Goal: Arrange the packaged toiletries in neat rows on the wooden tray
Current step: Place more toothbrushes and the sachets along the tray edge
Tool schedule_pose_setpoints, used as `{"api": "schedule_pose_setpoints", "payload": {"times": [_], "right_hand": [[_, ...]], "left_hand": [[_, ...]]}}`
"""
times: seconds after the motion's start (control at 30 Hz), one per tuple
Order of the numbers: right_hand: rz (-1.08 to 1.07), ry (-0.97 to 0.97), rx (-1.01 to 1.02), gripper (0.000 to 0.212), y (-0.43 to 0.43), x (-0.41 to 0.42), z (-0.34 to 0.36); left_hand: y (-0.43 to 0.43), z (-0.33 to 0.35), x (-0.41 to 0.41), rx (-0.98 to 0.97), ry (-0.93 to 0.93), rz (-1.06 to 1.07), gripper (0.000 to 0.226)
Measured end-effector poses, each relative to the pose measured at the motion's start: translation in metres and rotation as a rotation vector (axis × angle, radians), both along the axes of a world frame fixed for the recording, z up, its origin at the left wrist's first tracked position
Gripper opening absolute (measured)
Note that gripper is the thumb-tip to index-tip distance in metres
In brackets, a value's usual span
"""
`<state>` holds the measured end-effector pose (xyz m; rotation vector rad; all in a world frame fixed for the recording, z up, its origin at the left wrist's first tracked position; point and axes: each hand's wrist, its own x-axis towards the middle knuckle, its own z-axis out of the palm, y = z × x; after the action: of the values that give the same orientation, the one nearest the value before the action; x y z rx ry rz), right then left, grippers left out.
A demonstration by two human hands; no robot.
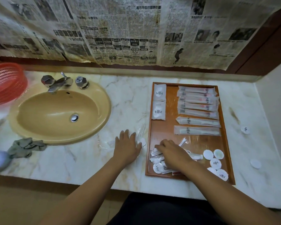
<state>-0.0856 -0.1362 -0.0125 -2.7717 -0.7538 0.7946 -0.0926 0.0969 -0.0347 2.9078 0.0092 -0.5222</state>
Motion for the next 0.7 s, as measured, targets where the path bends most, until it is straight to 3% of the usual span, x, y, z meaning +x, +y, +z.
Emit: {"api": "schedule_pose_setpoints", "payload": {"times": [0.2,0.43,0.7], "right_hand": [[-0.265,-0.176,0.110,0.060,-0.038,-0.001,0.014],[-0.229,-0.042,-0.009,0.071,-0.071,-0.011,0.006],[-0.279,-0.054,0.027,0.064,-0.082,-0.028,0.000]], "left_hand": [[-0.036,0.001,0.077,-0.057,-0.104,-0.151,0.053],[-0.043,-0.003,0.104,0.030,-0.169,-0.167,0.025],[-0.034,-0.001,0.083,-0.403,-0.192,0.167,0.052]]}}
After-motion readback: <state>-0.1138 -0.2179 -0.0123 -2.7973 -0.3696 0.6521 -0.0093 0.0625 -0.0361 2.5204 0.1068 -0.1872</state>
